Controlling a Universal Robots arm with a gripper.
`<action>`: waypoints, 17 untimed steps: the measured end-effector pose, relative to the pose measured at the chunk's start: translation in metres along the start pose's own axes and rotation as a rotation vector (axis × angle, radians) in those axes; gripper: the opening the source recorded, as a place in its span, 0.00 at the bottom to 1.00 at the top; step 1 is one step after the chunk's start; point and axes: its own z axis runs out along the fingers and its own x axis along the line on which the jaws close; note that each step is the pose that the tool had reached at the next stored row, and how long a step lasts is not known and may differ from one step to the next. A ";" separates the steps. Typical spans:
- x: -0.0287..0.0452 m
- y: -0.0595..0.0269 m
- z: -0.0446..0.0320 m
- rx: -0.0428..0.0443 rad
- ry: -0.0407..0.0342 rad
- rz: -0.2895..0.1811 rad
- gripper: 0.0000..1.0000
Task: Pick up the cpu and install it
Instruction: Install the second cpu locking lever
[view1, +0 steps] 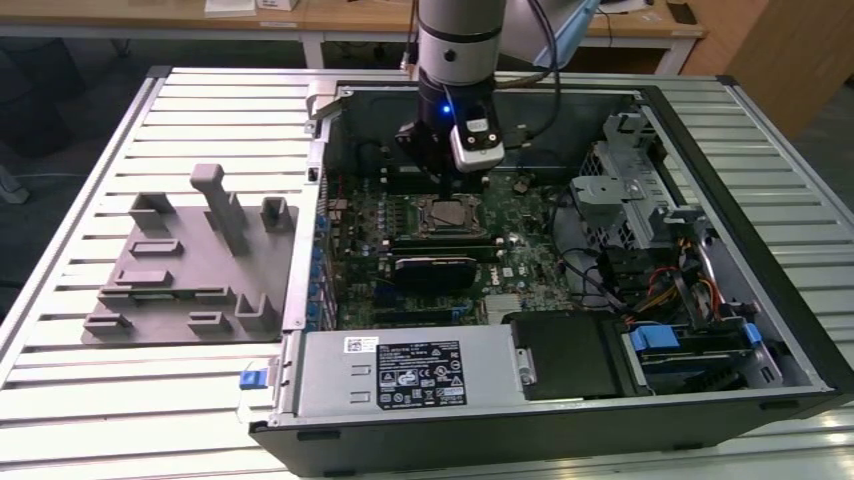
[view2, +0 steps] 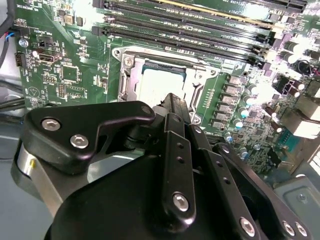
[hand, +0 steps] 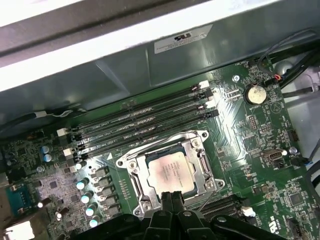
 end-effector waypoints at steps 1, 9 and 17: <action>0.0000 0.0000 -0.0009 -0.0001 0.0000 0.000 0.11; -0.0005 -0.0011 -0.0032 -0.0003 0.0001 0.000 0.11; -0.0035 -0.0095 -0.0027 -0.0005 0.0003 -0.010 0.11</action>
